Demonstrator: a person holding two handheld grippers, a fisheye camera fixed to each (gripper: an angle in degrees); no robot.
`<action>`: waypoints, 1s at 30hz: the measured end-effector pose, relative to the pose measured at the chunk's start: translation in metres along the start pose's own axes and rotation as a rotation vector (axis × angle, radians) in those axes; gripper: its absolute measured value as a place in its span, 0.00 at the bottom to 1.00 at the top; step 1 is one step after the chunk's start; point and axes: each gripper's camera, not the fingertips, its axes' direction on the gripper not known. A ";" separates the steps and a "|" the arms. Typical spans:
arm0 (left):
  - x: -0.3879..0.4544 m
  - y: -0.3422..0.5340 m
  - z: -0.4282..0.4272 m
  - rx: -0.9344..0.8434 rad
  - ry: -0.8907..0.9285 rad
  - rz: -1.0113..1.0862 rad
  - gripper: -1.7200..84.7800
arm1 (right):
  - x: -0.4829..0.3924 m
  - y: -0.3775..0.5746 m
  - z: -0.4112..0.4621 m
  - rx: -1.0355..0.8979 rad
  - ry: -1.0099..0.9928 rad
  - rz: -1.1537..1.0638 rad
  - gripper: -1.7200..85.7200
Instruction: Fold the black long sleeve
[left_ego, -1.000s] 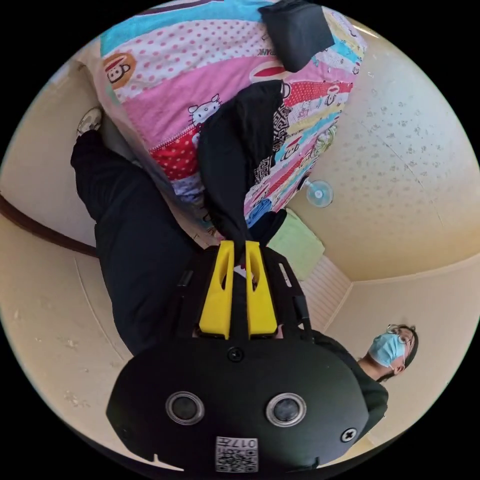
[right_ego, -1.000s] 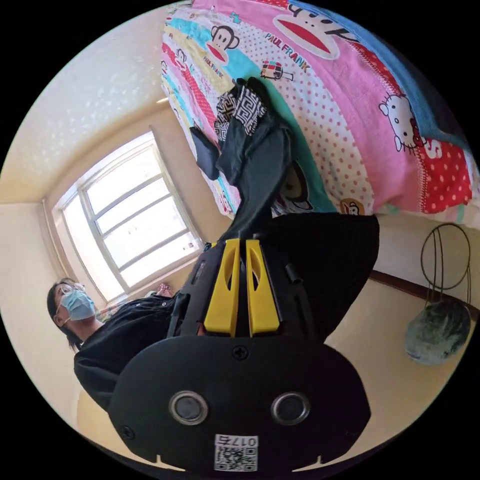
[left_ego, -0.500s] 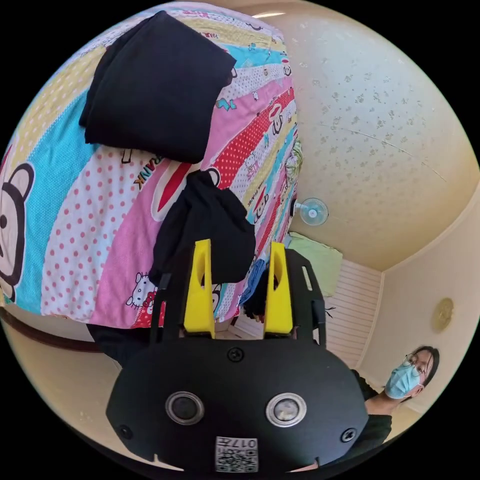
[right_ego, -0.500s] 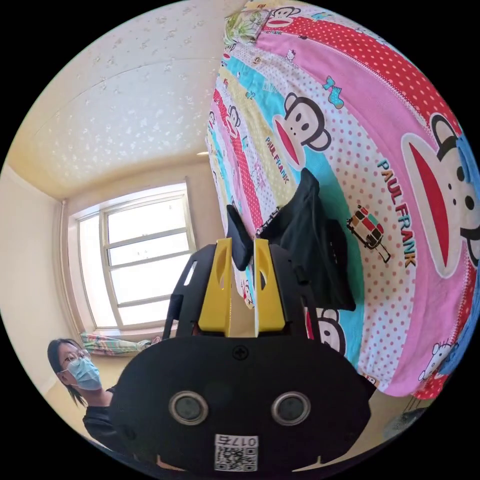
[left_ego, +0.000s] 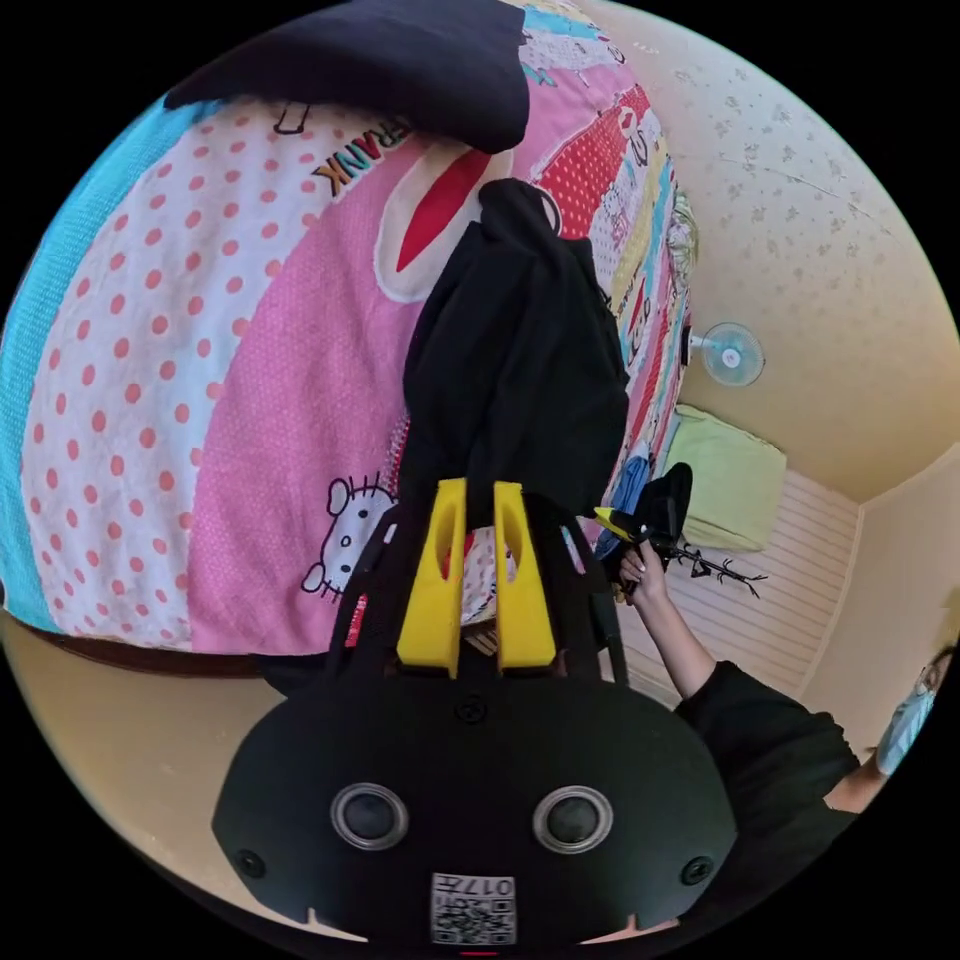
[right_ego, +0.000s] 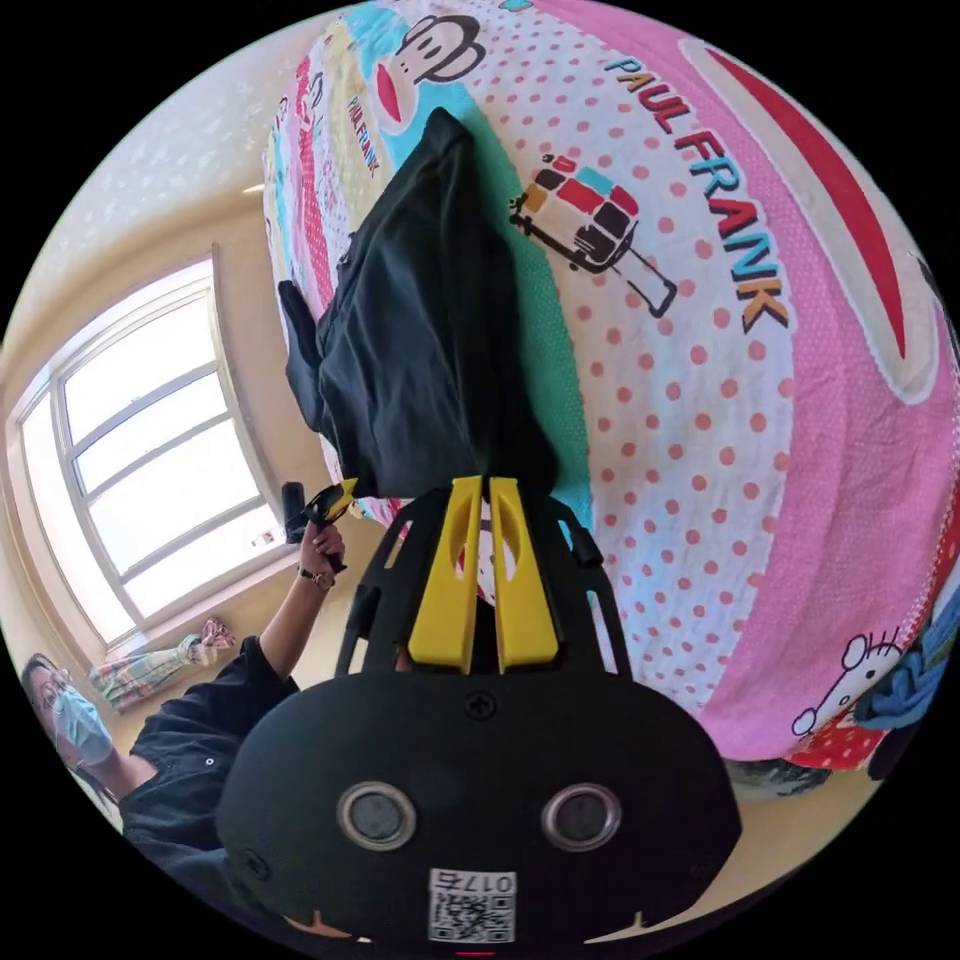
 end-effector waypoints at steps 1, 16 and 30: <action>0.002 0.003 -0.004 0.006 0.021 0.010 0.07 | -0.005 0.005 -0.005 0.011 0.014 -0.009 0.05; -0.036 0.084 0.009 0.094 0.143 -0.207 0.25 | -0.038 0.042 -0.008 0.220 0.309 0.046 0.10; -0.015 0.118 0.045 0.209 0.335 -0.349 0.17 | -0.105 -0.037 0.221 -0.210 0.630 -0.277 0.03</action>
